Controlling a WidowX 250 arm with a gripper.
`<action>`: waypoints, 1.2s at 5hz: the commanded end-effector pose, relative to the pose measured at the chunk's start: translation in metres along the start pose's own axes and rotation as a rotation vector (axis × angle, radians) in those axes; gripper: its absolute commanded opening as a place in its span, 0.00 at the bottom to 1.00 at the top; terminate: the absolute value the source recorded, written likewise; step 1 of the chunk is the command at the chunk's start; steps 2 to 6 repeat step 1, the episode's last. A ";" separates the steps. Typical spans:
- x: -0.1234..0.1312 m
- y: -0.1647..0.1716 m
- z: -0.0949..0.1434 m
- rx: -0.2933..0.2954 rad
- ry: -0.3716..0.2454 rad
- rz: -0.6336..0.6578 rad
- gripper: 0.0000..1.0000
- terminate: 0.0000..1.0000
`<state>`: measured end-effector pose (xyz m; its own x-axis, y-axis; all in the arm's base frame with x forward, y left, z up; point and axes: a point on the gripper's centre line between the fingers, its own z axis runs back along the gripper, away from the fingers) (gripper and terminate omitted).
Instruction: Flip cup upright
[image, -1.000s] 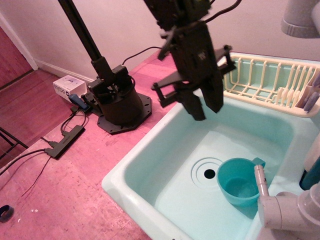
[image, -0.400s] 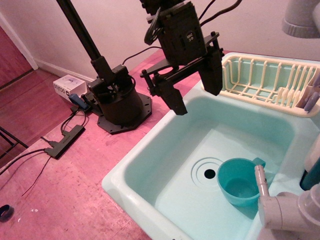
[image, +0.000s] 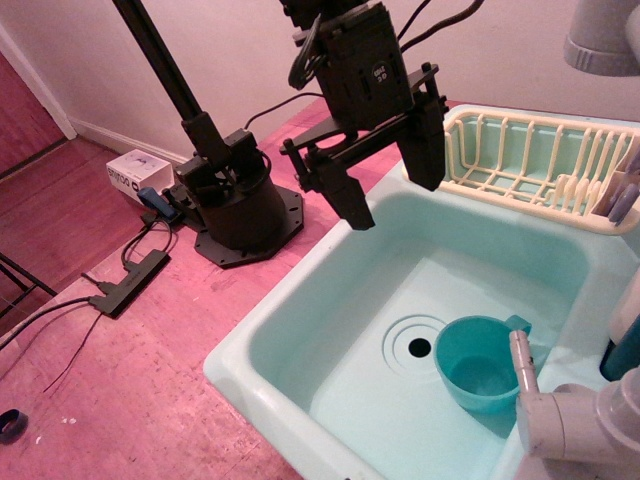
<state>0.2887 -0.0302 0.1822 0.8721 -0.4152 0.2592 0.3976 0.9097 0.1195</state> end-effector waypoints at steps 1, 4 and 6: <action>0.002 -0.003 0.008 0.006 -0.029 0.005 1.00 1.00; 0.002 -0.003 0.008 0.006 -0.029 0.005 1.00 1.00; 0.002 -0.003 0.008 0.006 -0.029 0.005 1.00 1.00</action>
